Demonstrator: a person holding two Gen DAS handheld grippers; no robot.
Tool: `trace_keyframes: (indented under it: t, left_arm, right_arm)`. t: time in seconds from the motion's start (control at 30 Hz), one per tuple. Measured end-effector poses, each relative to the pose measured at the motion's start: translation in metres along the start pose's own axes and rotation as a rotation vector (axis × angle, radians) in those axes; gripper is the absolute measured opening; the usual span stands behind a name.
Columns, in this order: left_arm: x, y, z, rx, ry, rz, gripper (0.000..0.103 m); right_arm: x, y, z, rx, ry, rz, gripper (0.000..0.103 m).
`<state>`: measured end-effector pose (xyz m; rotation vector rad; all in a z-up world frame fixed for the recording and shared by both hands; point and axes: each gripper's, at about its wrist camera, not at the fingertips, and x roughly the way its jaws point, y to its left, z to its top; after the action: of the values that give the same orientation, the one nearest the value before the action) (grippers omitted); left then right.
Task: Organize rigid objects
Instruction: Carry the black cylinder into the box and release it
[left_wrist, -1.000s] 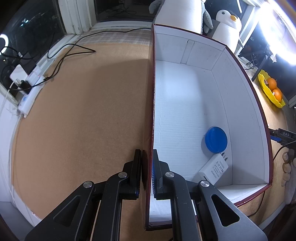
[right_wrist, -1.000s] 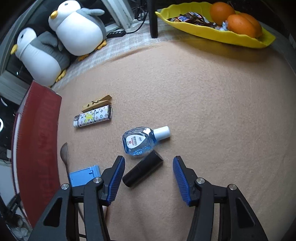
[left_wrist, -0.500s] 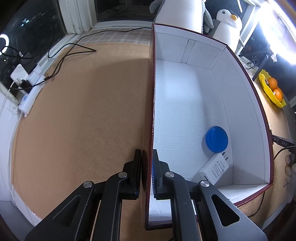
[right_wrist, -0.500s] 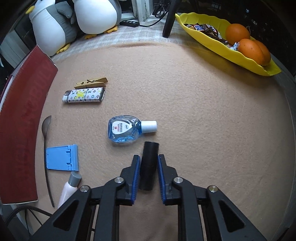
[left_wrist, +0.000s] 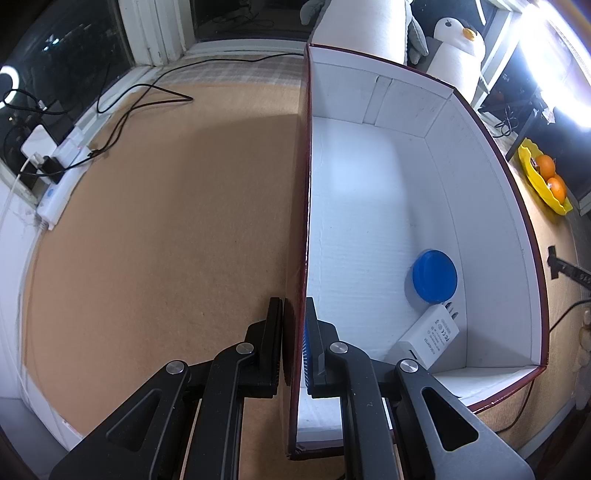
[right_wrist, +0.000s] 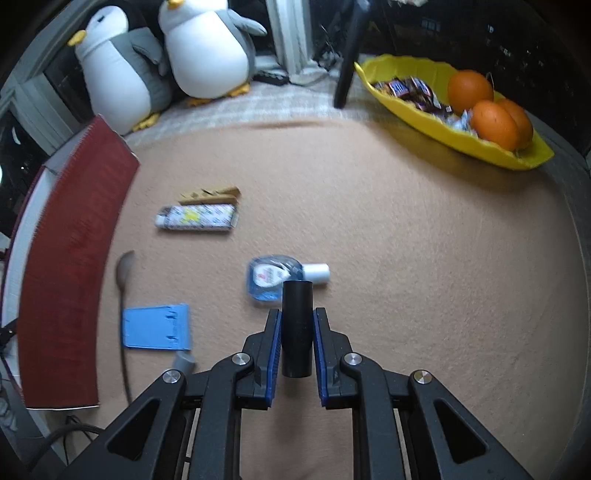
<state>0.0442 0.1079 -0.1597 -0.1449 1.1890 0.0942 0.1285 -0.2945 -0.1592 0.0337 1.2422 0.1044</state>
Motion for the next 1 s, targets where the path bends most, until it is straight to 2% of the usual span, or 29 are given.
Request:
trace_keyframes:
  t: [0.23,0.43,0.7,1.0]
  left_arm:
    - [-0.002,0.001,0.0,-0.001,-0.012,-0.007,0.008]
    - [-0.003,0.003,-0.002,-0.003,-0.021,-0.019,0.008]
    - [-0.003,0.005,-0.002,0.001,-0.028,-0.032,0.008]
    - [-0.002,0.006,-0.002,0.01,-0.033,-0.042,0.008]
  right_arm:
    - [-0.043,0.058,0.015,-0.096,-0.102,0.076,0.015]
    - [-0.066,0.124,0.012,-0.211,-0.144,0.177,0.015]
    - [-0.066,0.197,-0.002,-0.34,-0.13,0.267,0.015]
    - [-0.046,0.244,-0.018,-0.406,-0.071,0.303,0.015]
